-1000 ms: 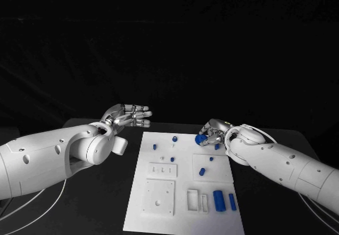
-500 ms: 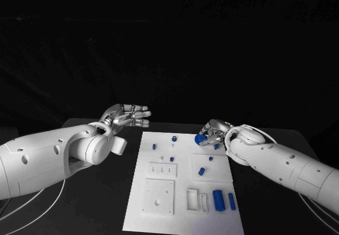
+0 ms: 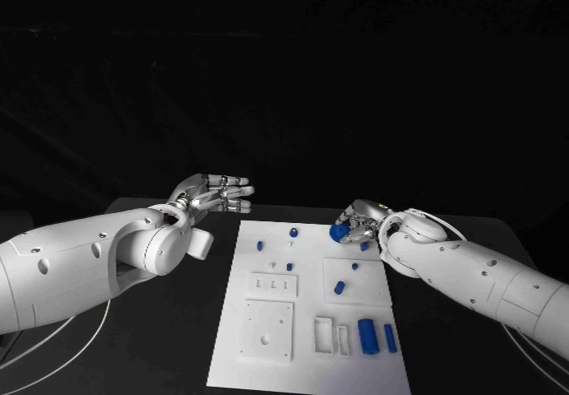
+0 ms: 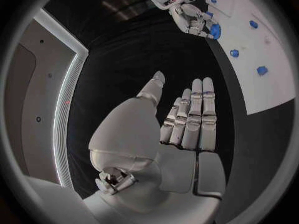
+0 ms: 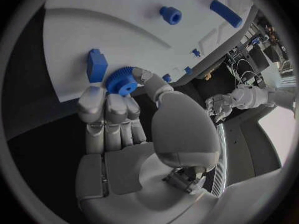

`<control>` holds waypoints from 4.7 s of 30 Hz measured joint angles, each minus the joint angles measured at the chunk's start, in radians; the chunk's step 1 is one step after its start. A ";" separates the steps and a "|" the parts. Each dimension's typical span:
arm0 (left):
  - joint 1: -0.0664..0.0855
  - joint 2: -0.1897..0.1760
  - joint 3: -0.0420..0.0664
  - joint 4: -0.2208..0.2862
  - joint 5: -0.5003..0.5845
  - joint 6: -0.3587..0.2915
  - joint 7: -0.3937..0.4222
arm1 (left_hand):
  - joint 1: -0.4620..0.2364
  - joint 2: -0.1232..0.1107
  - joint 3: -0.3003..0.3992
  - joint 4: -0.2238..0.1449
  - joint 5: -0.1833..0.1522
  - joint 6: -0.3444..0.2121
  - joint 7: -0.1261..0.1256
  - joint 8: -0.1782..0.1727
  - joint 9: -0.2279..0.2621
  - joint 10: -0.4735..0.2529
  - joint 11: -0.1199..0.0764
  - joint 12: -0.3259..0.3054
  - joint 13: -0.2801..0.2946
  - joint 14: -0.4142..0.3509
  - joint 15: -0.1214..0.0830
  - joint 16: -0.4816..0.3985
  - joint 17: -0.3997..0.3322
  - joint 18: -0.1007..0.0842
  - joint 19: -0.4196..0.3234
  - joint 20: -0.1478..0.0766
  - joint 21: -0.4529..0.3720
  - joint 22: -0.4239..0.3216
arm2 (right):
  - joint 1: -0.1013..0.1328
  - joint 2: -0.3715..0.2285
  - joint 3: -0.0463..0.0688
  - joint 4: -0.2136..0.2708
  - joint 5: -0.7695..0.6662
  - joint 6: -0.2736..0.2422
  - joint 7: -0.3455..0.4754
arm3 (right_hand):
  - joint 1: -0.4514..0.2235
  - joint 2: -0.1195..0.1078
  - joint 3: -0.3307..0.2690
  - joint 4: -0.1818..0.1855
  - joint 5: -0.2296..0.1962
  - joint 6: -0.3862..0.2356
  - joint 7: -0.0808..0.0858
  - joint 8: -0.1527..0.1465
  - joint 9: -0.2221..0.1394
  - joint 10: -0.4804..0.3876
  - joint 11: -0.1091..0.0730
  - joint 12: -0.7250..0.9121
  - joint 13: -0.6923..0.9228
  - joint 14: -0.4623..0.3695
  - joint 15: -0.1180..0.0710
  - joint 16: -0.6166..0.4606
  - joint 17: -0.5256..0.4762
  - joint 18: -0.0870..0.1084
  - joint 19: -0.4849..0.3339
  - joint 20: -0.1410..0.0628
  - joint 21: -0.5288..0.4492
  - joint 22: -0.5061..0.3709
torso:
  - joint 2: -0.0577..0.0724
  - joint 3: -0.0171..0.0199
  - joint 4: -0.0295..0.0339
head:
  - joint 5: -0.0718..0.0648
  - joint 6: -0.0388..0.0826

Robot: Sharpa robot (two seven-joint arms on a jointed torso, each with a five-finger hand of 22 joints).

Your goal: Assemble the parts on the task board

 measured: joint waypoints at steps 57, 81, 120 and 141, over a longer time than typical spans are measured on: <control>0.000 0.000 0.000 -0.004 -0.004 0.003 -0.009 | 0.000 0.000 0.000 0.000 0.000 0.000 0.000 0.000 0.000 0.000 0.000 0.000 0.000 0.000 0.000 0.000 0.000 0.000 0.000 0.000 0.000 0.000 | -0.009 -0.020 -0.003 0.131 -0.121 -0.110 0.015 | -0.015 0.014 -0.090 0.026 -0.074 0.061 -0.015 0.006 0.002 0.008 -0.007 -0.011 -0.007 0.010 -0.003 -0.008 0.002 -0.007 0.000 0.000 0.011 0.000 | -0.001 -0.0013 0.0000 | -0.002 0.006; 0.000 -0.003 0.000 -0.004 -0.006 0.004 -0.011 | 0.005 -0.005 0.000 0.000 0.000 0.000 0.000 0.000 0.000 0.000 0.000 0.000 0.000 0.000 0.000 0.000 0.000 0.000 0.000 0.000 0.000 0.000 | -0.012 -0.034 -0.003 0.081 -0.171 -0.083 -0.034 | 0.028 -0.008 -0.232 0.106 -0.120 -0.072 0.000 0.006 -0.001 -0.009 0.002 -0.039 -0.043 0.010 -0.003 -0.016 -0.003 -0.007 0.000 0.000 -0.002 0.000 | 0.000 0.0007 -0.0006 | -0.009 0.007; 0.000 -0.002 -0.001 -0.007 -0.008 0.008 -0.015 | 0.005 -0.005 0.003 0.003 0.000 -0.007 0.000 0.000 0.000 -0.007 0.001 0.000 0.000 0.000 0.000 0.000 0.000 0.000 -0.004 0.004 0.000 0.000 | -0.014 -0.024 0.001 0.043 -0.170 -0.016 -0.031 | 0.013 -0.012 -0.197 0.147 -0.068 0.023 -0.009 0.003 -0.001 -0.014 -0.004 -0.039 -0.042 0.010 -0.003 -0.016 0.001 -0.007 0.000 0.000 -0.002 0.000 | 0.000 -0.0008 0.0003 | -0.013 0.003; 0.000 -0.002 -0.002 -0.008 -0.009 0.010 -0.023 | 0.005 -0.005 0.003 0.003 0.000 -0.016 0.002 0.000 -0.001 -0.007 0.001 0.000 0.000 0.000 0.000 0.000 0.000 0.000 -0.004 0.004 0.000 0.000 | -0.013 -0.021 -0.001 0.058 -0.179 0.002 -0.036 | 0.001 -0.013 -0.115 0.082 -0.074 0.048 -0.018 -0.003 -0.002 -0.010 -0.006 -0.039 -0.038 0.010 -0.003 -0.016 0.008 -0.007 0.000 0.000 -0.002 0.000 | -0.001 -0.0007 -0.0009 | -0.015 0.003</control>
